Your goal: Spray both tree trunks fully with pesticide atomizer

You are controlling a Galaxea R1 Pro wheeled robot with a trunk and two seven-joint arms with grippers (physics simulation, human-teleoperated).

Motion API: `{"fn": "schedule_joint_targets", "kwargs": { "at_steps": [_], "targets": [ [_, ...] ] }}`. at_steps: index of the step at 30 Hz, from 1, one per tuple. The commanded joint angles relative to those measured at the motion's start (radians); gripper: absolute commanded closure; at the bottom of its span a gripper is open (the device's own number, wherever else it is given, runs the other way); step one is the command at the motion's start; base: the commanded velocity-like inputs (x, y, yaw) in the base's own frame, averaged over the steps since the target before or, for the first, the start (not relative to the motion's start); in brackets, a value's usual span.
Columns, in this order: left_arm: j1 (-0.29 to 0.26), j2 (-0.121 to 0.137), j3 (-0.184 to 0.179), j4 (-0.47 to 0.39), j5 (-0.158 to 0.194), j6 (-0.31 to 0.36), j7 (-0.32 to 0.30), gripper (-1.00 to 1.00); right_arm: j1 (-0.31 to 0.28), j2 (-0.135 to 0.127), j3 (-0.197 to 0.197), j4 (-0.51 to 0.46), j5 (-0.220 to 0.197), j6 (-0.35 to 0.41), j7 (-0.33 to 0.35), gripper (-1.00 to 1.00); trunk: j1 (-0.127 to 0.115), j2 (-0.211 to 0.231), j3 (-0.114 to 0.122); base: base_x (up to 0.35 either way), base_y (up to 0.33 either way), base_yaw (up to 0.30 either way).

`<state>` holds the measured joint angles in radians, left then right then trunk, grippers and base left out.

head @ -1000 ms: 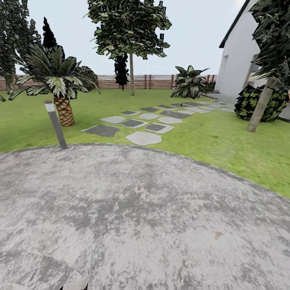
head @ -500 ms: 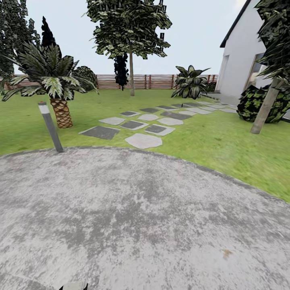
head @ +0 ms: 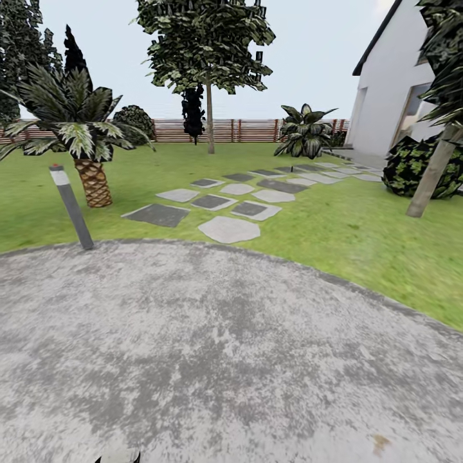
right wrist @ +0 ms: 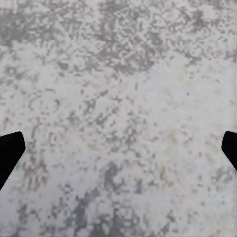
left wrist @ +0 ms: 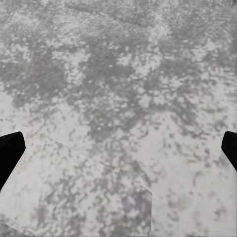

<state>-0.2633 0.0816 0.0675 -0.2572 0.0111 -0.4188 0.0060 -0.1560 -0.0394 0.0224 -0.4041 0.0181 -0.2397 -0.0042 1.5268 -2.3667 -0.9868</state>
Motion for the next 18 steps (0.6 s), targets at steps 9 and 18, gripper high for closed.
{"fn": "schedule_joint_targets", "kwargs": {
  "at_steps": [9,18],
  "targets": [
    [-0.001,0.000,0.002,0.004,0.001,-0.003,0.000,-1.00,0.000,0.000,0.002,0.001,0.002,-0.003,0.000,-1.00,0.000,0.000,-0.001,0.339,0.000,0.000],
    [-0.001,0.000,0.003,0.004,0.001,-0.003,0.000,-1.00,0.000,0.000,0.002,0.001,0.002,-0.003,-0.001,-1.00,0.000,0.000,-0.001,0.339,0.000,0.000]
  ]
}}
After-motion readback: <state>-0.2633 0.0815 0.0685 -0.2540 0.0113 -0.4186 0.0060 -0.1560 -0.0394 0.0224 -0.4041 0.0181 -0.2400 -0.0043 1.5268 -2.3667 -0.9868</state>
